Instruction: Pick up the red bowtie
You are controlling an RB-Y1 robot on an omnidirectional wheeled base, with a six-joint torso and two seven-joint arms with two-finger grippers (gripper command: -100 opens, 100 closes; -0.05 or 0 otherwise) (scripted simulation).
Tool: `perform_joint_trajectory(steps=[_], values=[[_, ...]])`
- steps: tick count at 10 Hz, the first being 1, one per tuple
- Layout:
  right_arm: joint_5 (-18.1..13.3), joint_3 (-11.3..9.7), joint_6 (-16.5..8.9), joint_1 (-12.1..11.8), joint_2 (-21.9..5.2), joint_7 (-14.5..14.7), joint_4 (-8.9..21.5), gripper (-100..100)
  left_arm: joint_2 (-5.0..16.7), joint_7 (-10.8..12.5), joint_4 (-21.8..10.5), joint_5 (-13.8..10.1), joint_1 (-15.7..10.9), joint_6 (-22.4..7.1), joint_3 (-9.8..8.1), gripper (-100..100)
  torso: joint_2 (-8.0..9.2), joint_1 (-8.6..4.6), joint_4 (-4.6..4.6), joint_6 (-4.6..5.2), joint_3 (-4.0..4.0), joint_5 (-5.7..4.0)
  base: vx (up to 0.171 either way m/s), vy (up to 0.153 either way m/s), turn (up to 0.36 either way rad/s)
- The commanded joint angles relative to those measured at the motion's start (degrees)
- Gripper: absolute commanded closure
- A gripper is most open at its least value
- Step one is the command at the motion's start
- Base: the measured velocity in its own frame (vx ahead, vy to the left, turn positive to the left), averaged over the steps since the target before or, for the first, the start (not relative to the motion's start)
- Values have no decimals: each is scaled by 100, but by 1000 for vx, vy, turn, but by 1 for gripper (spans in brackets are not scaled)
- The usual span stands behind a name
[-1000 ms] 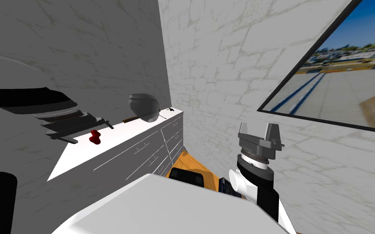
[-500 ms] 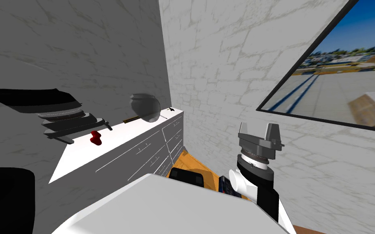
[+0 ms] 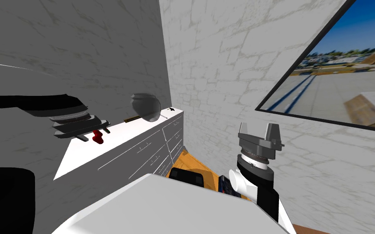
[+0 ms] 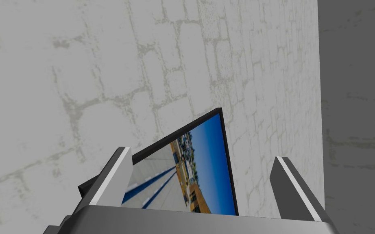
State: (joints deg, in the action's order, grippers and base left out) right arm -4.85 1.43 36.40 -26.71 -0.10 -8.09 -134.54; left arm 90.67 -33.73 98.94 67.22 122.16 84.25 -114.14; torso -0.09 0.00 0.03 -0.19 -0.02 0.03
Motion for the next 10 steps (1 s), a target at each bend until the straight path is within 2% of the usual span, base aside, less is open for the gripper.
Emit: perform_joint_trajectory(steps=[1,4,5,6,8,9,10], values=[[0,0,0,0,0,0,0,0,0,0,0,0,0,0,0,100,0,0,0,0,0,0,0,0,0],[0,0,0,0,0,0,0,0,-6,19,-26,-35,-43,-78,-35,100,-37,-14,-44,4,-41,-18,1,-1,9],[0,0,0,0,0,0,0,0,-17,41,-39,-35,-40,-78,-30,0,-43,-17,-47,16,-45,-18,0,0,0],[0,0,0,0,0,0,0,0,-55,-9,-3,-40,0,95,-80,100,-48,-19,-48,18,-48,-18,8,2,-22],[0,0,0,0,0,0,0,0,-132,-24,-17,-98,-2,256,-218,100,-56,-21,-48,17,-52,-21,16,7,-12],[0,0,0,0,0,0,0,0,-115,-15,9,-83,-3,195,-176,100,-57,-22,-48,16,-52,-21,7,3,-3],[0,0,0,0,0,0,0,0,-117,-12,12,-86,-3,220,-187,0,-55,-21,-47,15,-51,-19,0,0,0]])
